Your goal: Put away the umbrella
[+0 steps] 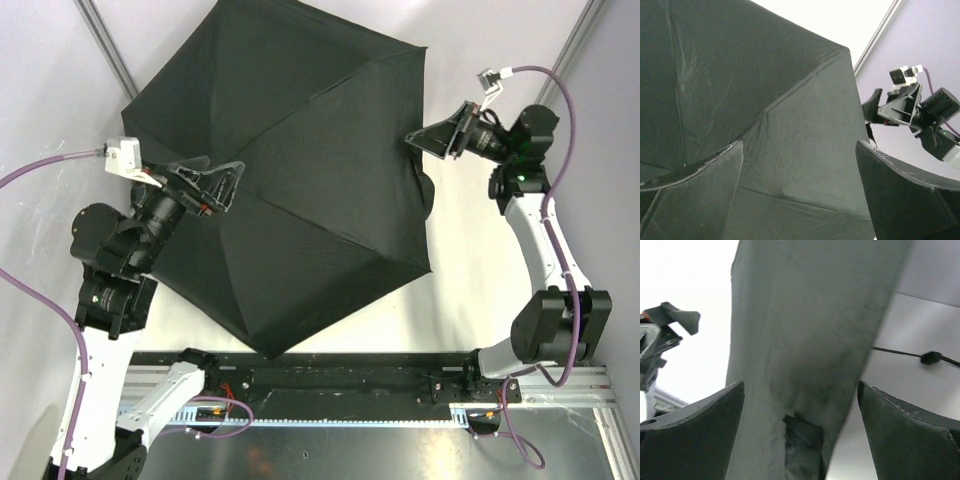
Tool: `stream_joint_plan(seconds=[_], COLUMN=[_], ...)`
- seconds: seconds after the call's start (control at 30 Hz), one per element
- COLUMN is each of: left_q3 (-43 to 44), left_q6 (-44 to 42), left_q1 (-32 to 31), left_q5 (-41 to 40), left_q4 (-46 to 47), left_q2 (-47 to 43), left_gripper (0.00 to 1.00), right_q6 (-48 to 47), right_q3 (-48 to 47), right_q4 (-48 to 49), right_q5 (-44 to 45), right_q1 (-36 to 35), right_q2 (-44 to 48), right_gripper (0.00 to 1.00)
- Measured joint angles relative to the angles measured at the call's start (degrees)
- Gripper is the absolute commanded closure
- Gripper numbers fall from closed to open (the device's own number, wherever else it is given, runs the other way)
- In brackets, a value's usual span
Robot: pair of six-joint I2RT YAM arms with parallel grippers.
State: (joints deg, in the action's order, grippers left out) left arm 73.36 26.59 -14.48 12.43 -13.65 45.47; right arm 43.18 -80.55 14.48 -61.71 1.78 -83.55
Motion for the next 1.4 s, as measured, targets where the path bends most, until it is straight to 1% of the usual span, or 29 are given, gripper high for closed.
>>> stream_joint_plan(seconds=[0.07, 0.1, 0.13, 0.23, 0.27, 0.37, 0.4, 0.47, 0.57, 0.63, 0.7, 0.77, 0.93, 1.03, 1.13, 1.23, 1.3, 1.4], left_q3=[-0.59, -0.81, -0.96, -1.73, -1.99, -3.26, -3.74, -4.68, -5.22, -5.14, -3.48, 0.26, 9.42, 15.02, 18.47, 18.71, 18.47, 16.04], left_q6=[0.55, 0.87, 1.07, 1.95, 2.1, 2.99, 3.3, 3.91, 5.4, 6.05, 6.21, 5.51, 3.85, 2.95, 2.01, 0.68, -0.26, -1.66], left_q1=[0.0, 0.0, 0.0, 0.02, 0.02, 0.04, 0.04, 0.04, 0.04, -0.17, -1.99, -6.64, -19.58, -23.98, -25.09, -23.5, -21.4, -18.58], left_q5=[0.85, 1.31, 1.77, 3.13, 3.39, 4.57, 4.81, 5.49, 7.65, 9.97, 12.37, 13.31, 13.31, 13.4, 13.14, 12.35, 12.22, 12.17], left_q4=[-0.68, -0.87, -0.94, -1.11, -1.16, -1.11, -1.16, -1.27, -1.62, -1.51, -1.05, -0.26, 1.33, 1.53, 0.94, -0.68, -1.55, -2.43], left_q2=[0.02, 0.02, 0.02, 0.02, 0.0, -0.15, -0.13, 0.2, 1.97, 4.02, 7.08, 10.64, 20.09, 26.03, 30.08, 30.16, 28.72, 22.64], left_gripper=[0.04, 0.04, 0.04, 0.06, 0.06, 0.08, 0.09, 0.11, 0.16, 0.18, 0.18, 0.18, 0.2, 0.19, 0.14, 0.05, 0.02, 0.01], right_q6=[2.47, 4.07, 5.7, 10.86, 13.31, 15.26, 15.04, 13.14, 8.35, 5.14, 2.58, 1.03, -1.29, -1.66, -0.22, 2.58, 4.22, 6.99], right_q3=[0.0, 0.0, 0.0, 0.09, 0.13, 0.87, 1.38, 2.69, 3.63, 3.72, 3.72, 3.69, 2.23, -0.46, -1.81, 0.7, 3.23, 5.42], right_q4=[4.7, 7.21, 9.79, 16.74, 18.86, 20.61, 19.76, 15.23, 4.98, -1.81, -7.37, -12.13, -21.55, -25.88, -26.4, -24.35, -23.52, -22.14], right_q5=[-1.05, -1.44, -1.77, -2.27, -2.4, -1.99, -1.53, 0.11, 4.15, 7.04, 9.53, 11.87, 19.91, 25.03, 26.51, 26.75, 27.5, 29.38], right_q1=[-2.25, -3.26, -4.07, -6.16, -6.6, -7.96, -8.15, -8.39, -8.33, -8.22, -7.72, -6.93, -5.97, -5.09, -2.73, -0.13, 0.74, 1.27], right_q2=[-1.42, -2.27, -3.15, -5.22, -5.81, -5.14, -4.2, -0.7, 7.98, 15.72, 23.67, 31.21, 45.07, 51.34, 53.48, 53.42, 52.57, 48.43], right_gripper=[0.1, 0.17, 0.27, 0.65, 0.74, 0.94, 0.97, 0.99, 1.0, 1.0, 1.0, 1.0, 1.0, 1.0, 1.0, 1.0, 1.0, 1.0])
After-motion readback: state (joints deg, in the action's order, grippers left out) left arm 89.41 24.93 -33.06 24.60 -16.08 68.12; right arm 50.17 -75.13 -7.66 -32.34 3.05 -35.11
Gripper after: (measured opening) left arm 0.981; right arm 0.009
